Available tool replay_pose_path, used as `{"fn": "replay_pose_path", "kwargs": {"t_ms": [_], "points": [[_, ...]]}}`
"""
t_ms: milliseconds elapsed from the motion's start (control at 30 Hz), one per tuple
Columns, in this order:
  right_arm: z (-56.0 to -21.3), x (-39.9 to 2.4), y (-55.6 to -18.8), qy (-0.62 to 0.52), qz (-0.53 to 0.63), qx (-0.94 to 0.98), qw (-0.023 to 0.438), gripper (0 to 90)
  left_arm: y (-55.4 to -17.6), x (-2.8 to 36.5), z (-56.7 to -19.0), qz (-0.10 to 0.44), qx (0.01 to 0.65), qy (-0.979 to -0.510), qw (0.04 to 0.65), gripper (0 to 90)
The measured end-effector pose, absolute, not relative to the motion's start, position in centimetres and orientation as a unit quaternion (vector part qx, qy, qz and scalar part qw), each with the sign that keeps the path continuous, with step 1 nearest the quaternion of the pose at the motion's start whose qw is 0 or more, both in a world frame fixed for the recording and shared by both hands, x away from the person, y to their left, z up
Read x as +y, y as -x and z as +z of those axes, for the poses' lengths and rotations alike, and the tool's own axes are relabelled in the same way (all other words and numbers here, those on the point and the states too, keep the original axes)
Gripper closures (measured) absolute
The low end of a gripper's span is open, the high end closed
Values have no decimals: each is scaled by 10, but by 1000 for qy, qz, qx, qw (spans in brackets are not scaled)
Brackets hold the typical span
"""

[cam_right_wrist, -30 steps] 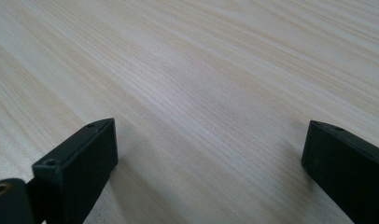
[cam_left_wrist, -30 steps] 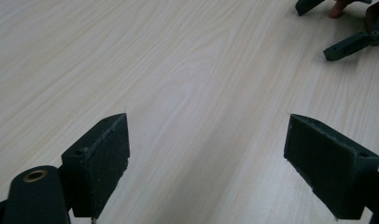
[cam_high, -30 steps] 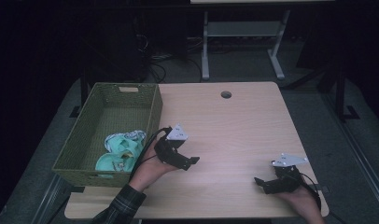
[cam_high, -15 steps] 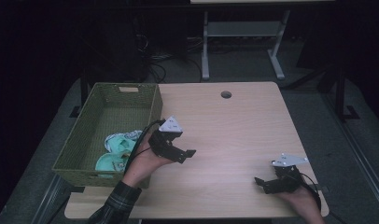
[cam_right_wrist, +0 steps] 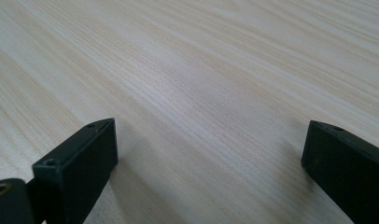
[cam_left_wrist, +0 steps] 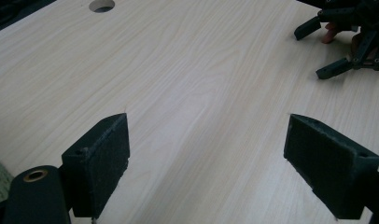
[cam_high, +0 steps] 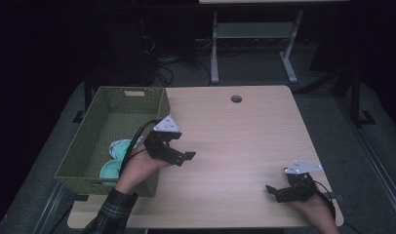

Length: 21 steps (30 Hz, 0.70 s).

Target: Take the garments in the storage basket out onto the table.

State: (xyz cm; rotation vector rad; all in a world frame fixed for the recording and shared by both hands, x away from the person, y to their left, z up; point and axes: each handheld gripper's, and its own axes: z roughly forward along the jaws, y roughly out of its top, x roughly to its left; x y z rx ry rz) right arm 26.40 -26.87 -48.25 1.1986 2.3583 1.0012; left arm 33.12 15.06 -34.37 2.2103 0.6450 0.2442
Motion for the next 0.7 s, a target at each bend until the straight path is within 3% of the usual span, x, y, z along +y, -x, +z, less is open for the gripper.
{"fn": "replay_pose_path", "kwargs": {"t_ms": [700], "points": [[-483,-269,-264,-418,350,824,156,32,-332,183,-331,110,267,-874,390,145]]}}
